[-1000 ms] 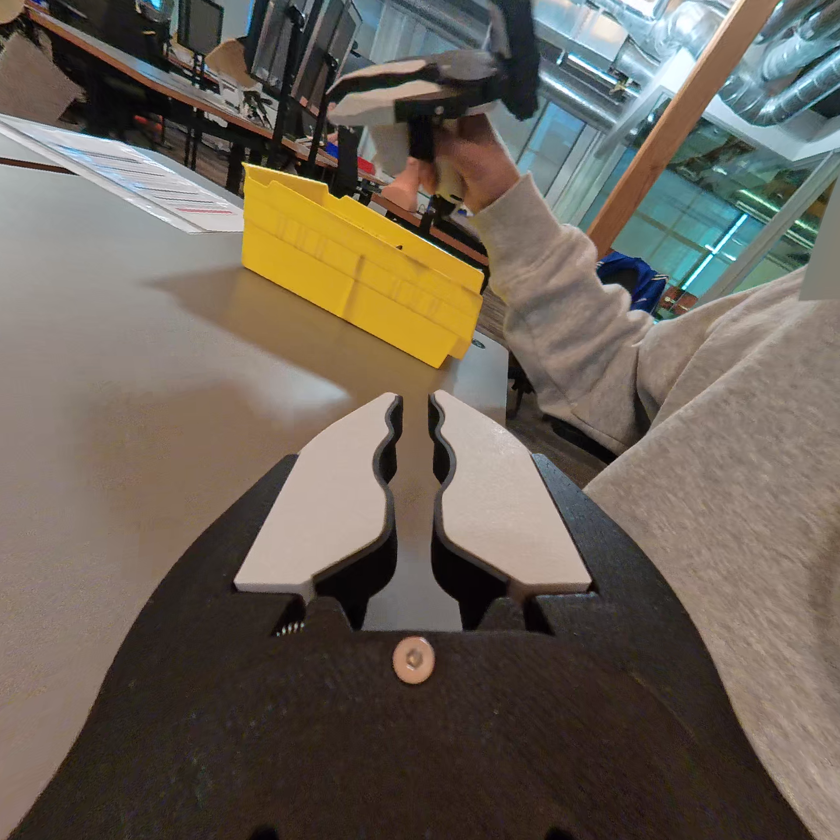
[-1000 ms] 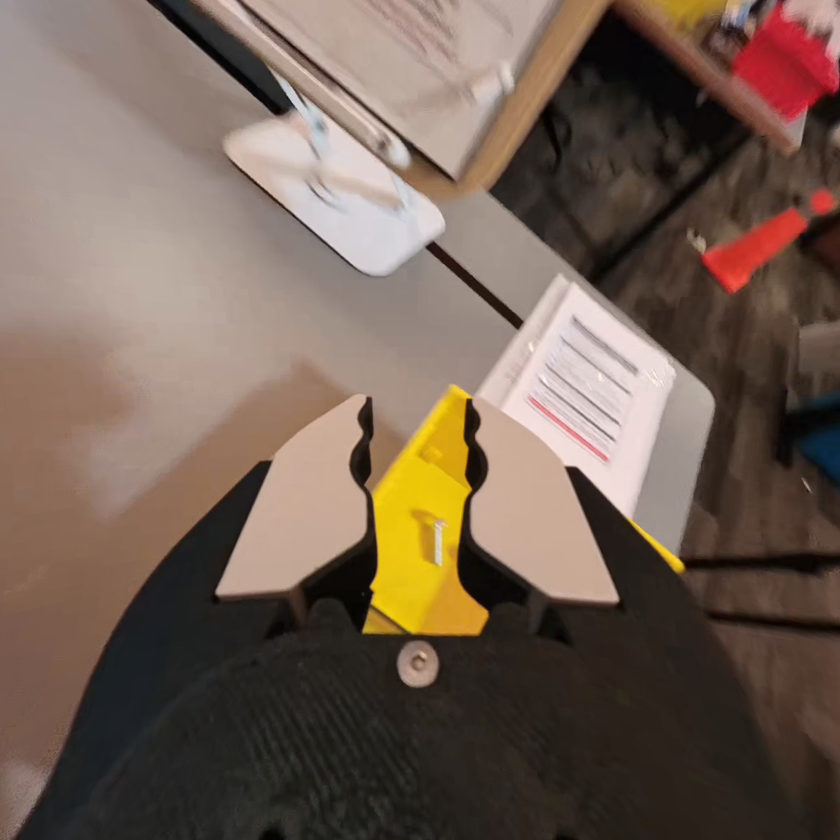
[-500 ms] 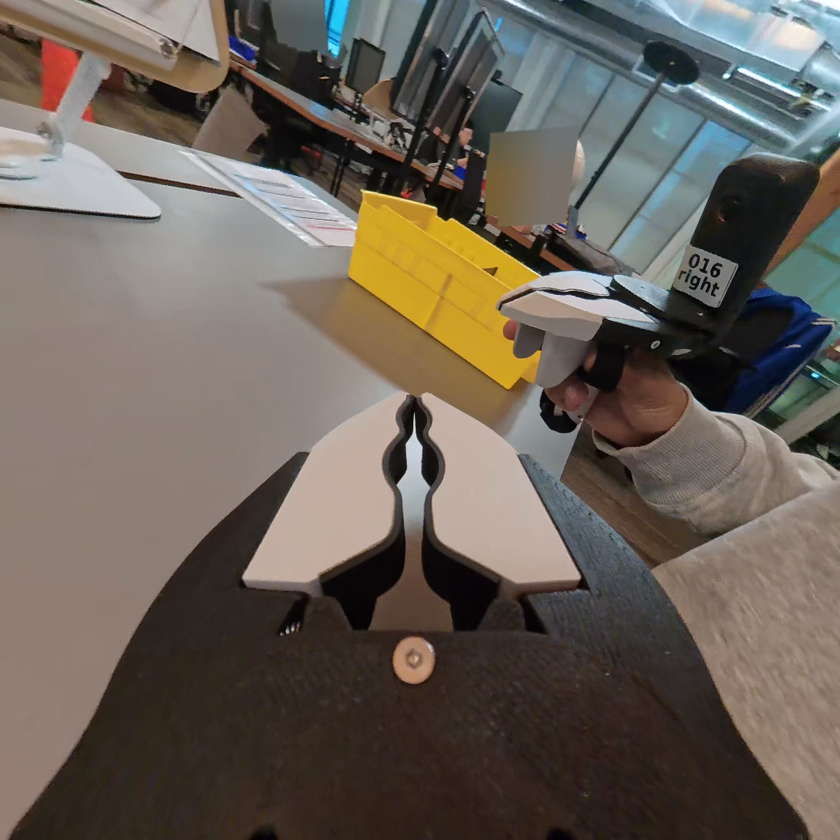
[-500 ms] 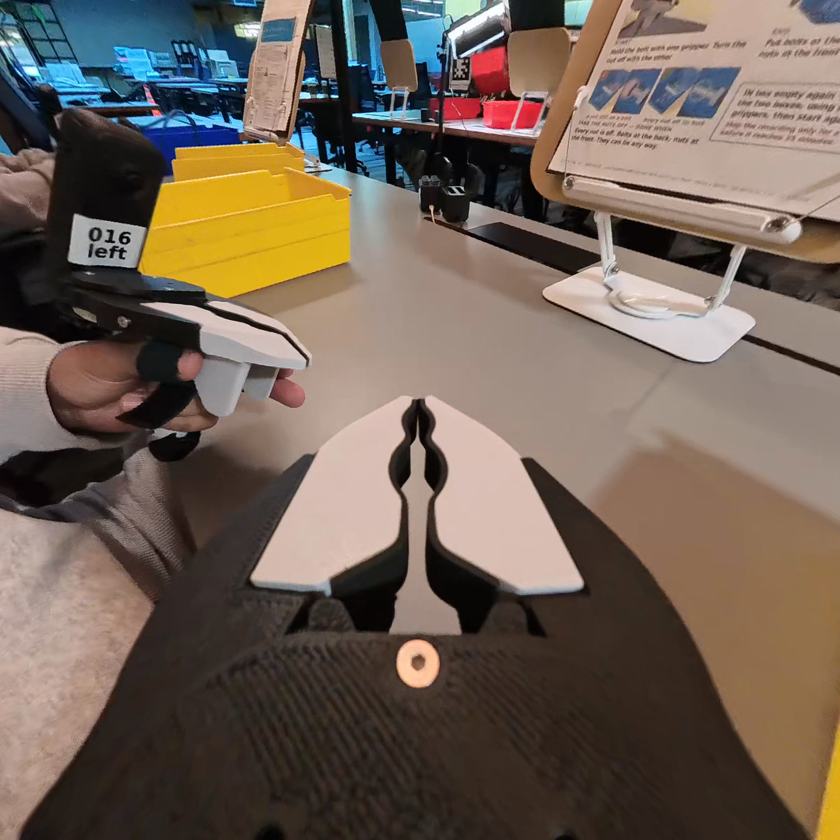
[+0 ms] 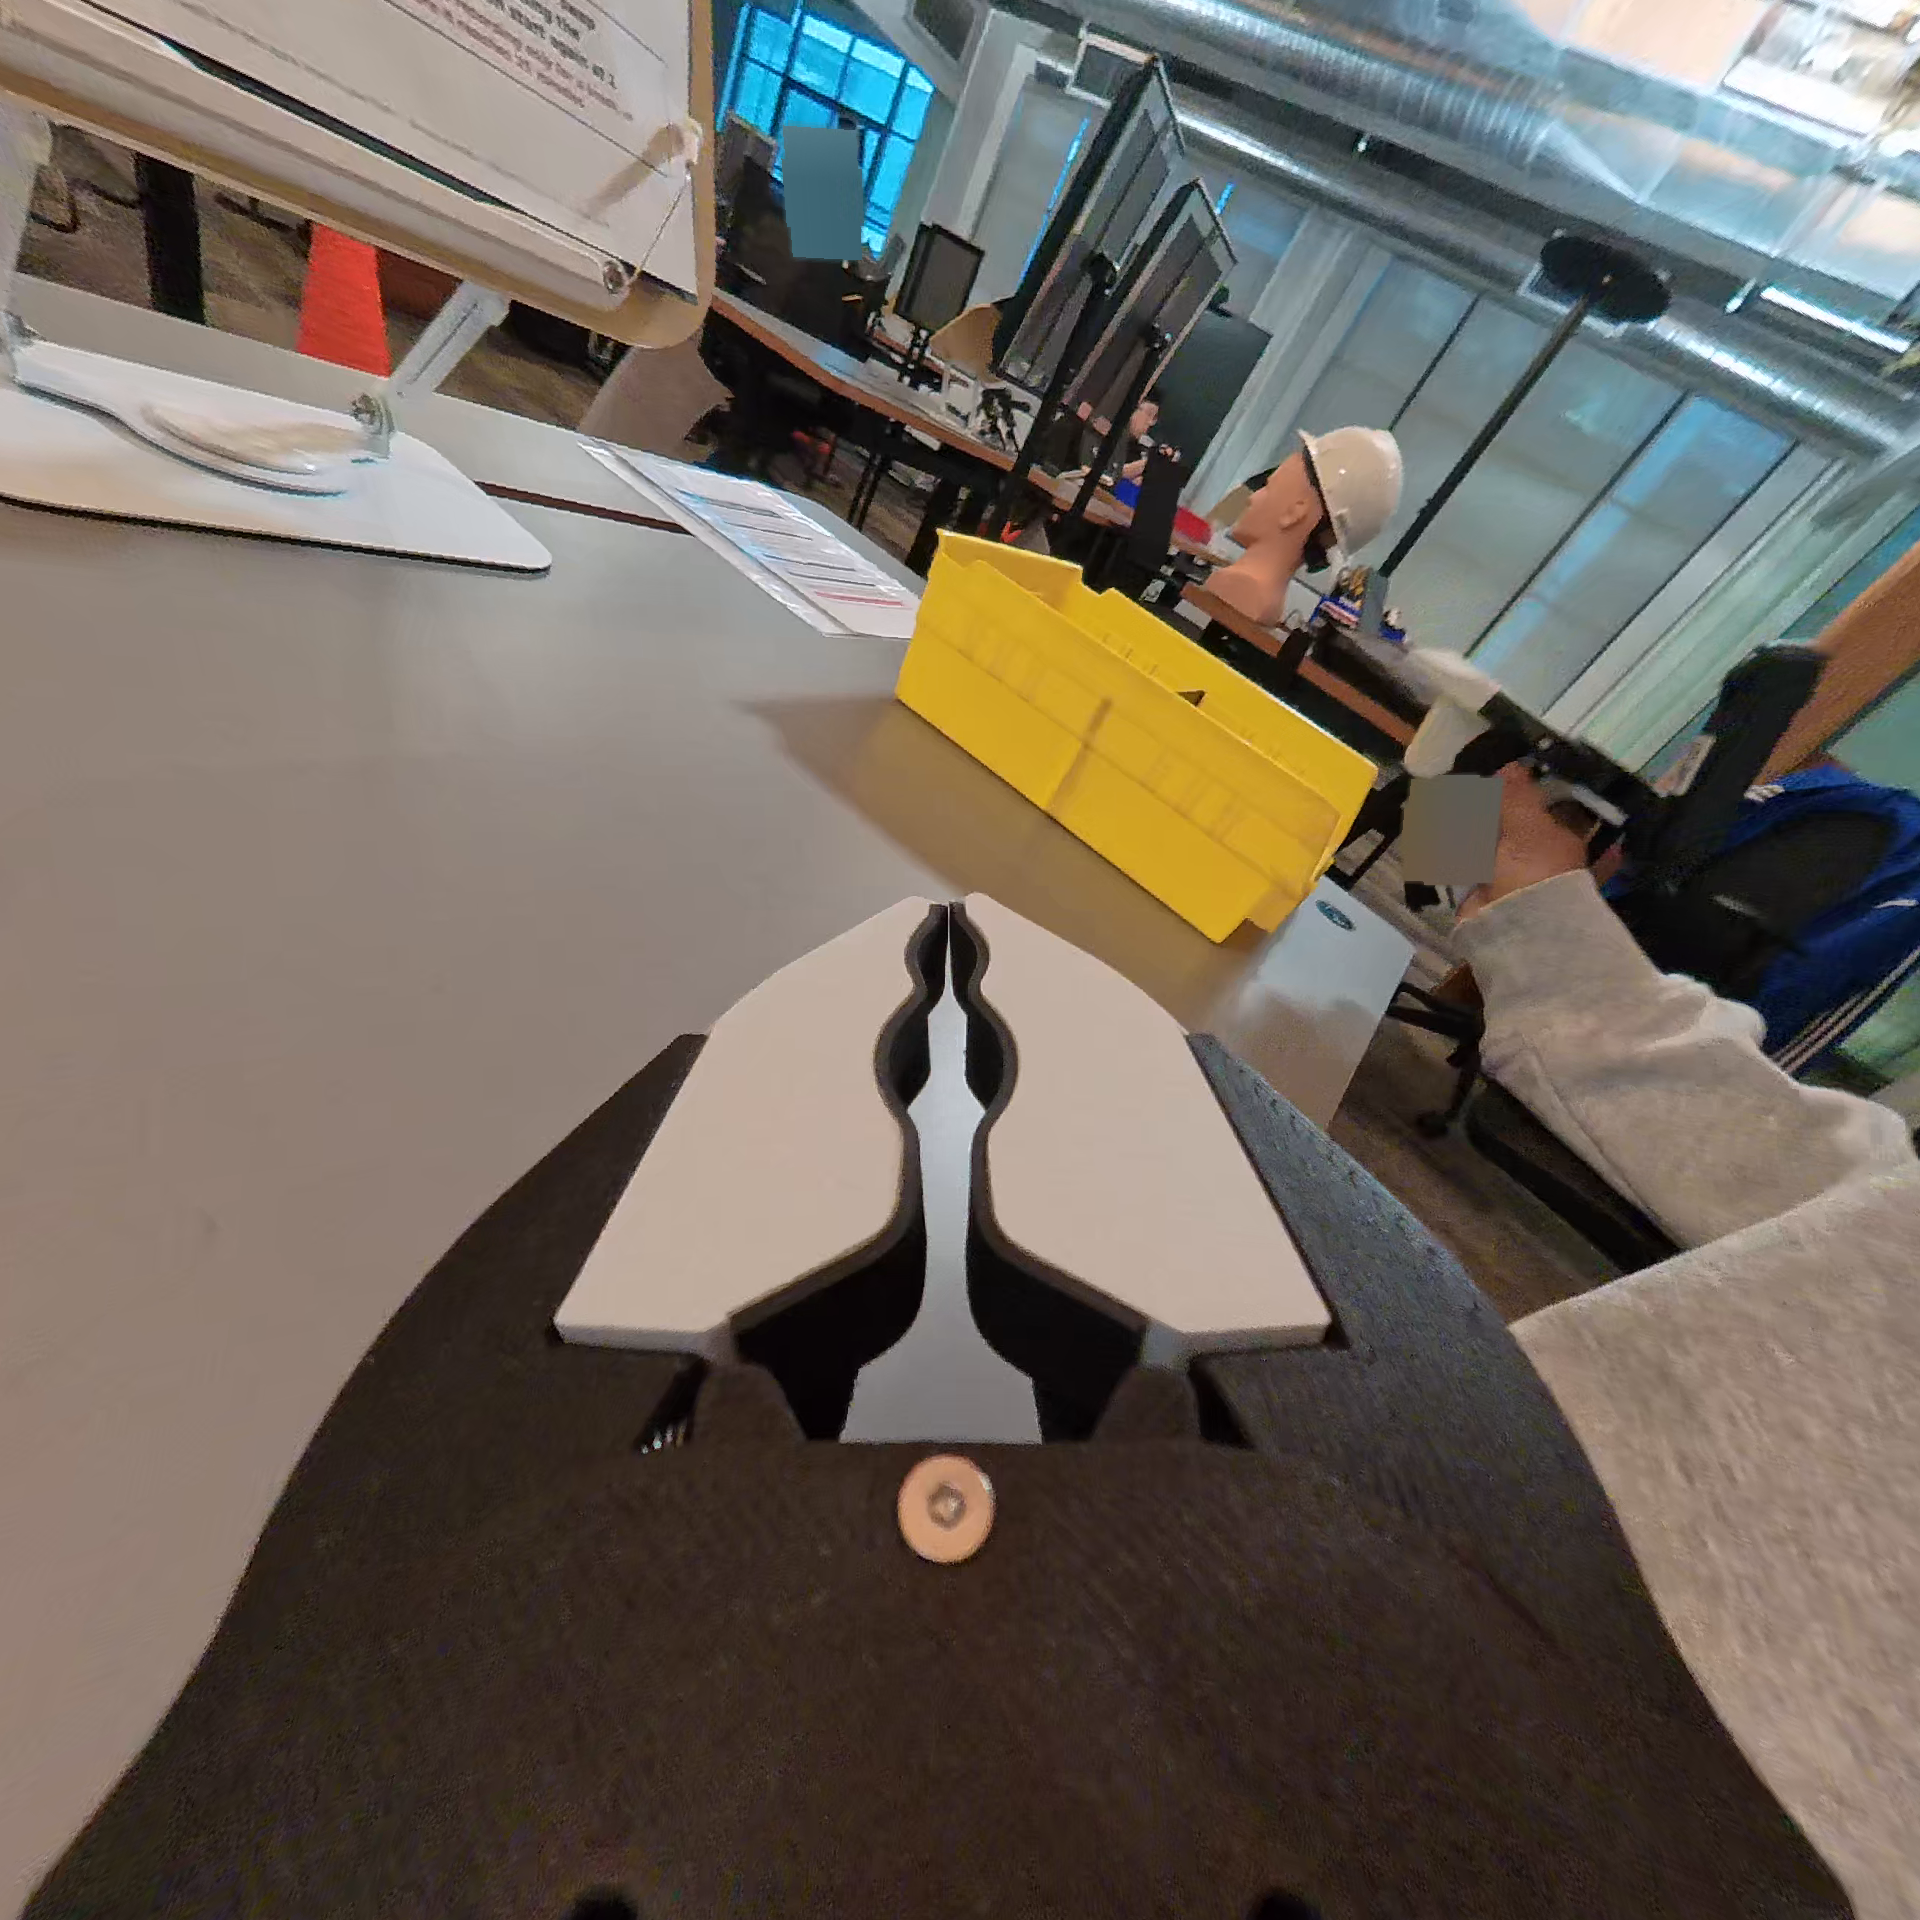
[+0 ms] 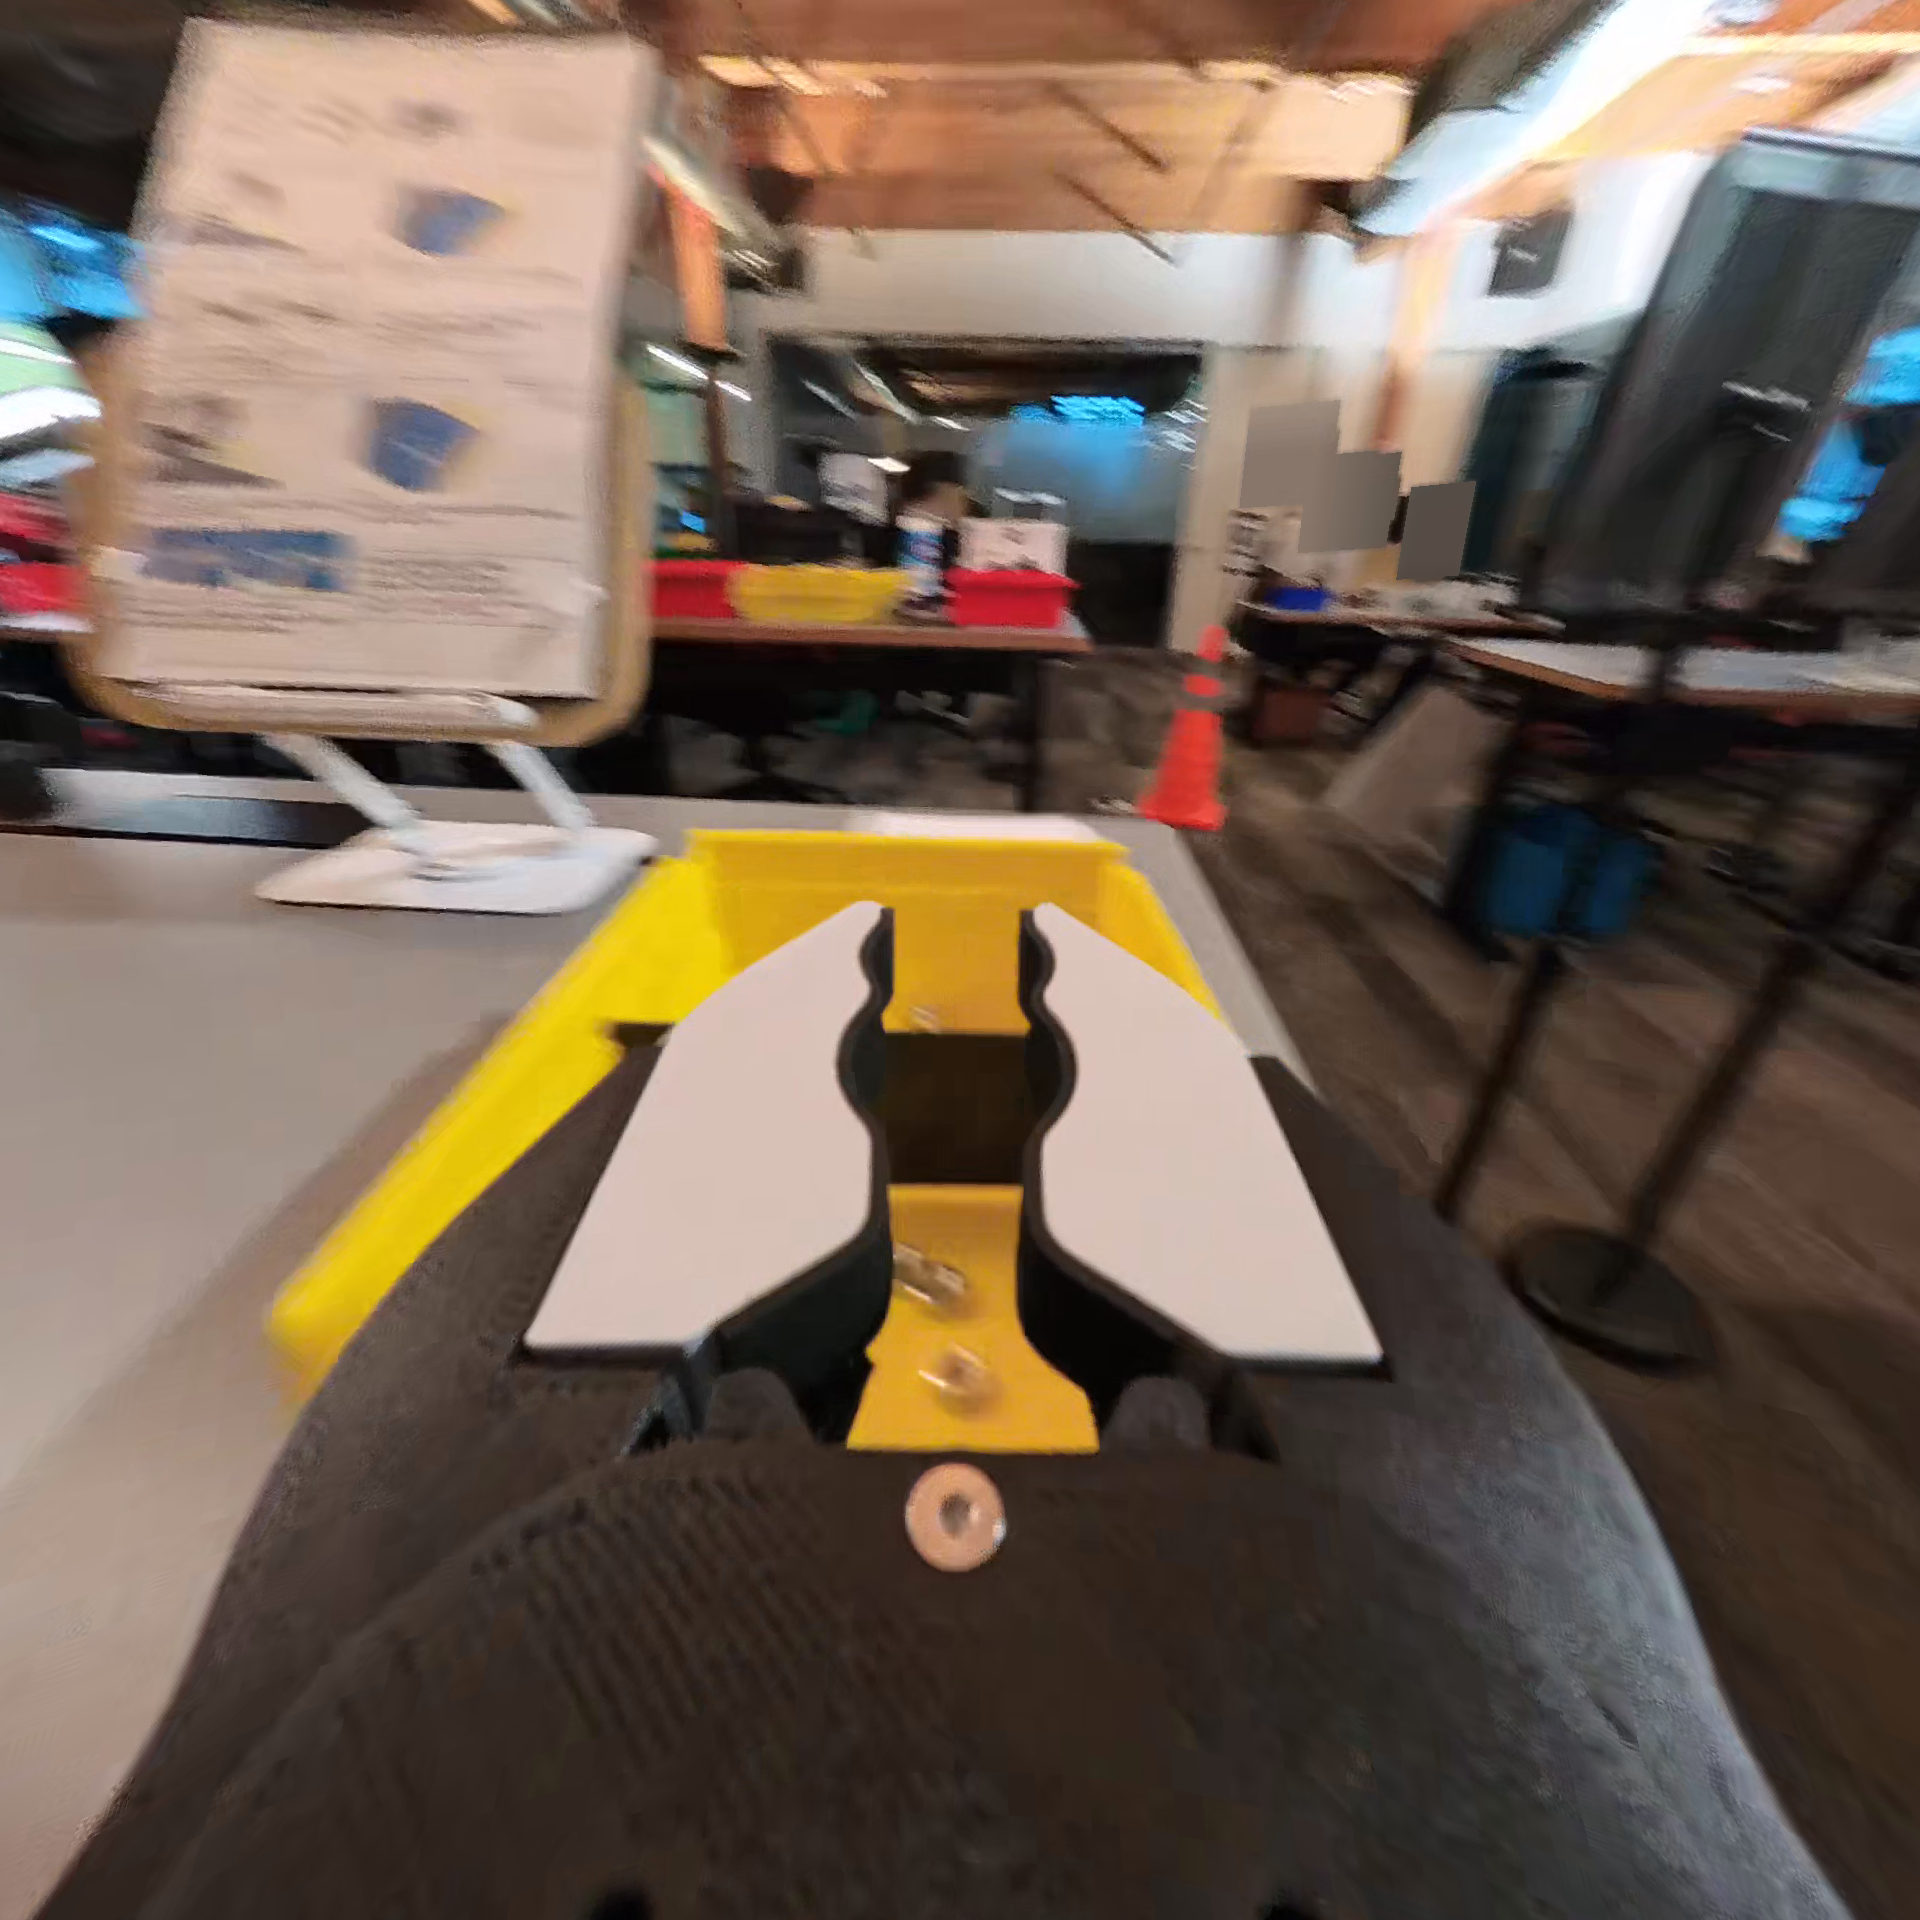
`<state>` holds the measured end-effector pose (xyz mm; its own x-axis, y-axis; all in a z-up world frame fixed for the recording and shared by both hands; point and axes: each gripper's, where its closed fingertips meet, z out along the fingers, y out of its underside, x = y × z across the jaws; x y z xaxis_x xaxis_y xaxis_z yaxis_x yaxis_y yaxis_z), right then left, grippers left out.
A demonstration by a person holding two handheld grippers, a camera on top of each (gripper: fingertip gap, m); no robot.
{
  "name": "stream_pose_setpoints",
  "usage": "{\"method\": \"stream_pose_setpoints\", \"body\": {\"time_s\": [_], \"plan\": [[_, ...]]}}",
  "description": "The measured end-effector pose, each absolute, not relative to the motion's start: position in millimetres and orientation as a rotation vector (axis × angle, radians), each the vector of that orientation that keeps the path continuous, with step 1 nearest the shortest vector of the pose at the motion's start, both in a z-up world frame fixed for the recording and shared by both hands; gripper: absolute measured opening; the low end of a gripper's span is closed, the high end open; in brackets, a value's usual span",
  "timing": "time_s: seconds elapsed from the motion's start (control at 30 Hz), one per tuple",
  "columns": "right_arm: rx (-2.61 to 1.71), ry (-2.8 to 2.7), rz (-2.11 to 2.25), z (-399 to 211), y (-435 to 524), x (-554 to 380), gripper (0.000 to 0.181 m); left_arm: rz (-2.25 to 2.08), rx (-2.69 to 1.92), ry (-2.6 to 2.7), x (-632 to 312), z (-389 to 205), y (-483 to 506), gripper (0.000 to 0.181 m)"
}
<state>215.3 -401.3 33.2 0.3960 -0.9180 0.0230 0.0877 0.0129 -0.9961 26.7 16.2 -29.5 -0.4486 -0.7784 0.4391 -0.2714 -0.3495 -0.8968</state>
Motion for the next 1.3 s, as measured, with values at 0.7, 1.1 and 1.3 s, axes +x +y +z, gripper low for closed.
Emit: {"method": "stream_pose_setpoints", "body": {"time_s": [0.7, 1.1, 1.3], "plan": [[-1.447, 1.211, -0.794, -56, -451, 257, 0.005, -1.914, -1.458, 1.532, 27, -40, 18, 0.004], [-1.689, 1.009, -0.75, -57, -375, 244, 0.008, -1.87, -1.442, 1.554, 28, -44, 16, 0.004], [-1.764, 0.904, -0.688, -55, -335, 232, 0.006, -1.855, -1.439, 1.559, 28, -45, 17, 0.004]]}}
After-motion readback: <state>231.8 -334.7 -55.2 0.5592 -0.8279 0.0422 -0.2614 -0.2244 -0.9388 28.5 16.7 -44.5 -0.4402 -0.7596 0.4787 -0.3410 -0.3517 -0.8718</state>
